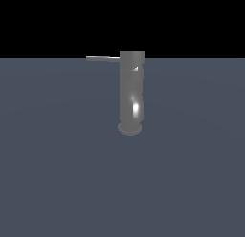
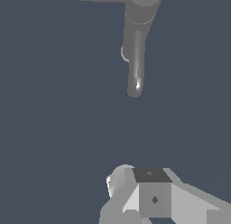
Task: Turn on the faucet by rotating a designated handle.
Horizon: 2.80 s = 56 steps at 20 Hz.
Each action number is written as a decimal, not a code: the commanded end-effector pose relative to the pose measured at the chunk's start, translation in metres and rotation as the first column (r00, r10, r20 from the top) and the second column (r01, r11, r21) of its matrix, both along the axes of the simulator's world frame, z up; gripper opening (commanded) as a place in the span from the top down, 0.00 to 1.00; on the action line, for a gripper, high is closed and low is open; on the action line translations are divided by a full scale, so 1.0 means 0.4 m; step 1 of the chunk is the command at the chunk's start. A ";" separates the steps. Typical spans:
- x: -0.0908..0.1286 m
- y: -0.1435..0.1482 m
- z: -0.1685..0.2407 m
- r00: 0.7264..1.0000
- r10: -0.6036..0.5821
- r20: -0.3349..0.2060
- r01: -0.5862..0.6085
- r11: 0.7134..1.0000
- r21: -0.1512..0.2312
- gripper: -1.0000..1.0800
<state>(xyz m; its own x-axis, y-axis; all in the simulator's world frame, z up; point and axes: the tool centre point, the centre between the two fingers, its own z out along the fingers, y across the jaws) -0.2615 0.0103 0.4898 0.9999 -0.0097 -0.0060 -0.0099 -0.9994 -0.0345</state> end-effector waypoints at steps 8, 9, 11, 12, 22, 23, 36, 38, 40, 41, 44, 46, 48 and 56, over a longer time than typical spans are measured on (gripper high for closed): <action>-0.001 0.002 -0.010 1.000 0.019 -0.021 -0.020 0.999 -0.026 1.00; -0.002 0.002 -0.012 0.999 0.023 -0.024 -0.024 0.999 -0.031 1.00; -0.004 0.002 -0.013 0.999 0.029 -0.028 -0.030 0.999 -0.036 1.00; -0.004 0.002 -0.014 0.999 0.030 -0.028 -0.031 0.999 -0.036 1.00; 0.028 0.007 -0.013 0.999 -0.021 -0.028 0.020 1.000 -0.019 1.00; 0.036 0.008 -0.014 0.999 -0.032 -0.029 0.031 0.999 -0.016 1.00; 0.198 0.033 -0.036 0.957 -0.283 -0.059 0.285 0.958 0.037 1.00; 0.229 0.038 -0.044 0.942 -0.330 -0.067 0.333 0.942 0.043 1.00; 0.260 0.044 -0.053 0.923 -0.377 -0.075 0.381 0.923 0.046 1.00; 0.276 0.046 -0.058 0.913 -0.400 -0.080 0.405 0.913 0.047 1.00; 0.322 0.054 -0.075 0.878 -0.469 -0.092 0.475 0.879 0.049 1.00; 0.353 0.060 -0.087 0.852 -0.514 -0.100 0.521 0.853 0.047 1.00; 0.383 0.066 -0.101 0.823 -0.558 -0.107 0.565 0.824 0.045 1.00; 0.503 0.090 -0.165 0.683 -0.719 -0.126 0.727 0.686 0.022 1.00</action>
<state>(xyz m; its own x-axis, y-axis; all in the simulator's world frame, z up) -0.0695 0.0444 0.4290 0.7057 -0.6964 -0.1301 -0.7067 -0.7050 -0.0599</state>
